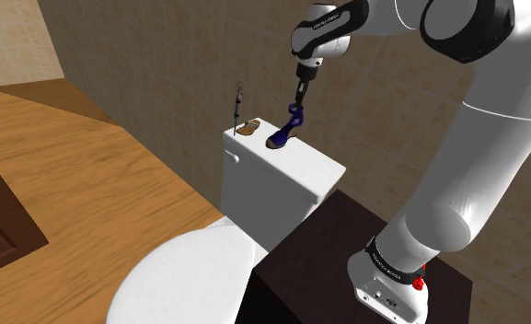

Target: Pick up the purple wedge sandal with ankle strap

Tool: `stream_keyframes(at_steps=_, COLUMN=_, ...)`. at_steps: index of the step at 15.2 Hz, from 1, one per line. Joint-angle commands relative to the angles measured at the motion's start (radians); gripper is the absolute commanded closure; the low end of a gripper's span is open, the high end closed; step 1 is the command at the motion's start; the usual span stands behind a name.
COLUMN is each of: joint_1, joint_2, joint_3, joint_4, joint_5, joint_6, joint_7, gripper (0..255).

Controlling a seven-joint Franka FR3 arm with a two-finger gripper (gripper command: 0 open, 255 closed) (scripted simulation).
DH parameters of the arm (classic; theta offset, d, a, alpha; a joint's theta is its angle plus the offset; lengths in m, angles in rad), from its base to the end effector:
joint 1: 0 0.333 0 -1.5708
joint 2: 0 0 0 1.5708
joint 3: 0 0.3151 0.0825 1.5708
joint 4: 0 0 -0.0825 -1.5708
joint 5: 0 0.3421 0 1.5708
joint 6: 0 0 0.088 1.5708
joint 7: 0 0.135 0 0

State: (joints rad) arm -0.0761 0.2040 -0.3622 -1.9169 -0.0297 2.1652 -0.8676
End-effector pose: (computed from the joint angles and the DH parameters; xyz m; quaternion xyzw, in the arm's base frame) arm 0.5211 -0.2372 0.3928 0.9728 0.2248 -0.0068 0.0557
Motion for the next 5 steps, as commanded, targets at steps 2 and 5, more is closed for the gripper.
stream_keyframes(at_steps=2, joint_1=0.002, joint_2=-0.015, joint_3=-0.001, joint_4=0.023, joint_5=-0.005, joint_6=-0.036, joint_7=0.002, gripper=255)
stream_keyframes(at_steps=5, joint_1=0.003, joint_2=-0.02, joint_3=-0.001, joint_4=0.031, joint_5=-0.007, joint_6=-0.051, joint_7=0.002, gripper=255)
